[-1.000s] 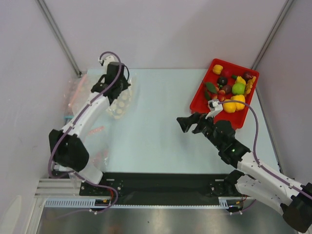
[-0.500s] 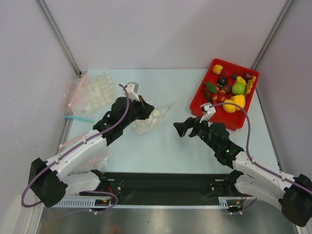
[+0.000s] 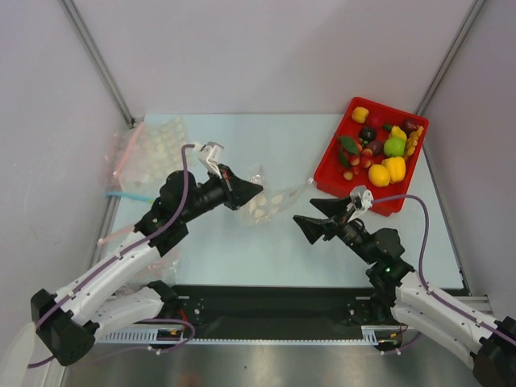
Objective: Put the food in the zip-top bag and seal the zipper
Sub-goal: Pick up the zipper food storage bag at the center of the board.
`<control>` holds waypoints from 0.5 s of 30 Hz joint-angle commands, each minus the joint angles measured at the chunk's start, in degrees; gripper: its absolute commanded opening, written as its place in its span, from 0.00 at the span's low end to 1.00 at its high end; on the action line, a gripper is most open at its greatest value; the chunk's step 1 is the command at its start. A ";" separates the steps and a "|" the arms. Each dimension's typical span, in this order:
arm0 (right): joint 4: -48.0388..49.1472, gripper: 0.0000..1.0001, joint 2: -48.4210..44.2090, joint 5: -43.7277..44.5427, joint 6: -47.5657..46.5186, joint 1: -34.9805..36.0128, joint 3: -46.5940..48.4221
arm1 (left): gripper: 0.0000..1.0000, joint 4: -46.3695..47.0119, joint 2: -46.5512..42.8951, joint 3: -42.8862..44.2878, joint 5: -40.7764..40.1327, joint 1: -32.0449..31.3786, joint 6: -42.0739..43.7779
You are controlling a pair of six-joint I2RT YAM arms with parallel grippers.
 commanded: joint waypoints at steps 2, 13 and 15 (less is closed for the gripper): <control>7.92 0.93 -1.33 -6.53 -1.79 -0.33 0.21 | 0.05 1.91 -4.87 -0.96 3.97 -0.26 -1.58; 5.91 0.93 -2.65 -7.07 -3.72 -0.33 1.09 | 0.00 6.48 -3.66 -2.28 13.89 -0.26 -6.67; 5.38 0.94 -3.70 -6.89 -4.07 -0.33 1.09 | 0.00 7.00 -2.86 -1.85 15.84 -0.26 -6.94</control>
